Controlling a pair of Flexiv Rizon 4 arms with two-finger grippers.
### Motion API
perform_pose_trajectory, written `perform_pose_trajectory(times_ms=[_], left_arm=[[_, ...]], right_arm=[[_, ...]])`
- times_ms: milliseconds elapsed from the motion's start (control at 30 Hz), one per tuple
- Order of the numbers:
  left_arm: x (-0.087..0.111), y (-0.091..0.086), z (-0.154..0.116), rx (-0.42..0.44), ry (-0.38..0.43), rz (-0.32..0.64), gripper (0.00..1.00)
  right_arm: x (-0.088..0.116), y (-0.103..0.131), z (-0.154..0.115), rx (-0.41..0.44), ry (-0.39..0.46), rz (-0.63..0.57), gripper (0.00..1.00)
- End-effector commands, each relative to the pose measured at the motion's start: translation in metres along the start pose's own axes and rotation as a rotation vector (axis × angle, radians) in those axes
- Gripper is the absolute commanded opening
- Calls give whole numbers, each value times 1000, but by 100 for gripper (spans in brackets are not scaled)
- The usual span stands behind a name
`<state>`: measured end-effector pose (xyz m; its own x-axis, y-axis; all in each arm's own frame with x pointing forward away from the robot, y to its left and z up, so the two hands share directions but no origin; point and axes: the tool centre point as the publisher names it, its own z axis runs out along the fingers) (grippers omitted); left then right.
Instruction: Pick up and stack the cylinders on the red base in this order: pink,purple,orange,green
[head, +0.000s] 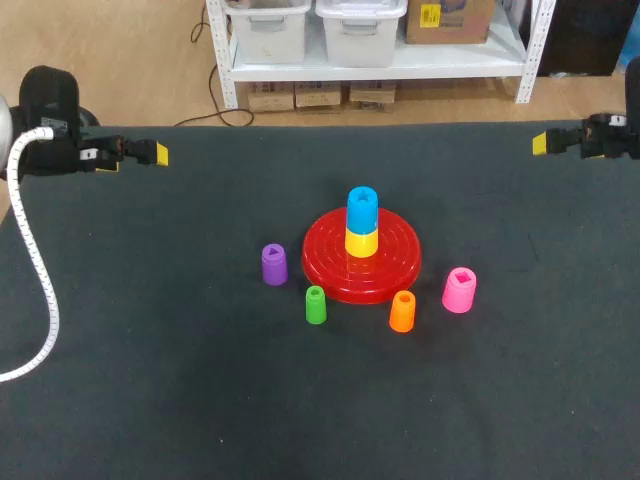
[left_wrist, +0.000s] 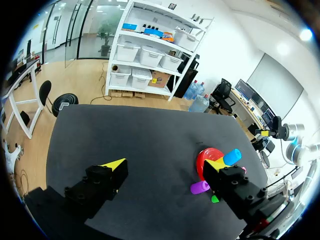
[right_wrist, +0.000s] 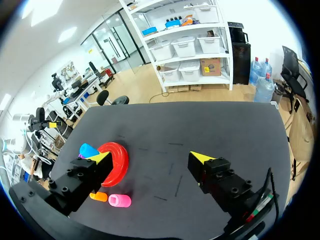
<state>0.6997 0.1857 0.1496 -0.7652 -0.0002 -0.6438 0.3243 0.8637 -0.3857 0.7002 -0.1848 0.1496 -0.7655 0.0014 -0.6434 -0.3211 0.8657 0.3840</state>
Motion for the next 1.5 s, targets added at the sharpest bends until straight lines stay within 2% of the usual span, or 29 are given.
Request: perform_pose_trajectory(times_ms=[33, 467, 567, 667, 733, 800, 833, 867, 1133, 1200, 1267, 1300, 1333, 1400, 1500], left_arm=[[-1, -1, 0, -7, 5, -1, 100], [-1, -1, 0, -7, 5, -1, 100], [3, -9, -1, 70, 11, 149, 100], [11, -16, 1, 148, 85, 322, 100], [18, -21, -3, 241, 97, 449, 100], [23, -24, -7, 291, 99, 521, 100], [24, -25, -10, 335, 98, 524, 100], [22, -26, -11, 347, 91, 486, 100], [22, -26, -11, 347, 91, 486, 100], [28, -30, -14, 411, 105, 563, 100], [34, -32, -16, 364, 58, 659, 100], [42, -34, -16, 287, 72, 754, 100], [44, -34, -15, 281, 76, 764, 100], [53, -36, -14, 379, 112, 762, 100], [65, -38, -15, 419, 111, 837, 100]], right_arm=[[0, 0, 0, 0, 1, 0, 100], [0, 0, 0, 0, 1, 0, 100], [0, 0, 0, 0, 1, 0, 100], [0, 0, 0, 0, 1, 0, 100], [0, 0, 0, 0, 1, 0, 100], [0, 0, 0, 0, 1, 0, 100], [0, 0, 0, 0, 1, 0, 100], [0, 0, 0, 0, 1, 0, 100], [0, 0, 0, 0, 1, 0, 100], [0, 0, 0, 0, 1, 0, 100], [0, 0, 0, 0, 1, 0, 100], [0, 0, 0, 0, 1, 0, 100], [0, 0, 0, 0, 1, 0, 100], [0, 0, 0, 0, 1, 0, 100], [0, 0, 0, 0, 1, 0, 100]])
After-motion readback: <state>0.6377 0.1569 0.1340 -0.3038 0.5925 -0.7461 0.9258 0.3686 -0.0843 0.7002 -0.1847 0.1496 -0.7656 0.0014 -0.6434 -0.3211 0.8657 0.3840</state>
